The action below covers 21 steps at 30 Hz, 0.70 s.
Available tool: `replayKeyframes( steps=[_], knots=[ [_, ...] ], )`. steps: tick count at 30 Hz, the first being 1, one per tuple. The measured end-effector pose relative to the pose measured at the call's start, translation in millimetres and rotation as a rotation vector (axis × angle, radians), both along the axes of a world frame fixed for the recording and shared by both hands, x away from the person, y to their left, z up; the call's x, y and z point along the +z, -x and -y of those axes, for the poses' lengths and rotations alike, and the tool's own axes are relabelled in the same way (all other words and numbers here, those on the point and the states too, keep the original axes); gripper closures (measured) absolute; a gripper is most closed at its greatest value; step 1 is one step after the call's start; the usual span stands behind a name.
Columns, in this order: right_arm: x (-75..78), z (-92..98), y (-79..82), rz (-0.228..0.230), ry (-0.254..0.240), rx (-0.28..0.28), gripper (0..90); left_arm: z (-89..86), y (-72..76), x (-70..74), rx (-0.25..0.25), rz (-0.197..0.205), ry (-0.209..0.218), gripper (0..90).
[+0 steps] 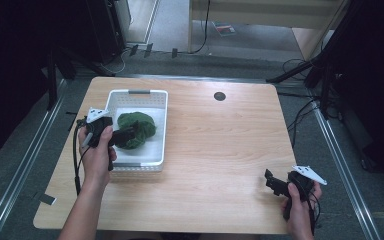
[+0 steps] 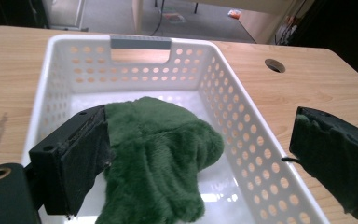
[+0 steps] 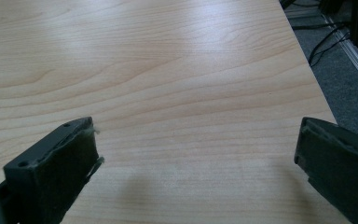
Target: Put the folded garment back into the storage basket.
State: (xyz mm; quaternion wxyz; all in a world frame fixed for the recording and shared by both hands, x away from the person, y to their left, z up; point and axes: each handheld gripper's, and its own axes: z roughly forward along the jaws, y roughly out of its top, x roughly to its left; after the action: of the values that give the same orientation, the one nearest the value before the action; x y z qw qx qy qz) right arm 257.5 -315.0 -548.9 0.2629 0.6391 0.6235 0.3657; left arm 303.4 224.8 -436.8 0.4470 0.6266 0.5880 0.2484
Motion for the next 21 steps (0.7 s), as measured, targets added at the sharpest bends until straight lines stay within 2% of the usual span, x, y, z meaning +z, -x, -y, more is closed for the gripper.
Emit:
replayKeyframes(
  steps=[8,12,16,21],
  knots=[
    [0.0,-0.1,0.2,0.002,0.003,-0.003,0.0,-22.3,27.5,-3.9,0.019,0.073,0.014,0.0],
    [0.0,-0.3,0.3,0.003,0.002,-0.003,0.0,-36.9,41.1,-10.3,0.041,0.094,0.019,0.0],
    [0.1,-0.5,0.4,0.002,0.005,-0.004,0.0,-53.4,57.1,-17.3,0.066,0.109,0.043,0.0],
    [0.0,-0.3,0.4,0.004,0.007,-0.003,0.0,-73.0,74.7,-24.3,0.111,0.128,0.037,0.0]
  ],
)
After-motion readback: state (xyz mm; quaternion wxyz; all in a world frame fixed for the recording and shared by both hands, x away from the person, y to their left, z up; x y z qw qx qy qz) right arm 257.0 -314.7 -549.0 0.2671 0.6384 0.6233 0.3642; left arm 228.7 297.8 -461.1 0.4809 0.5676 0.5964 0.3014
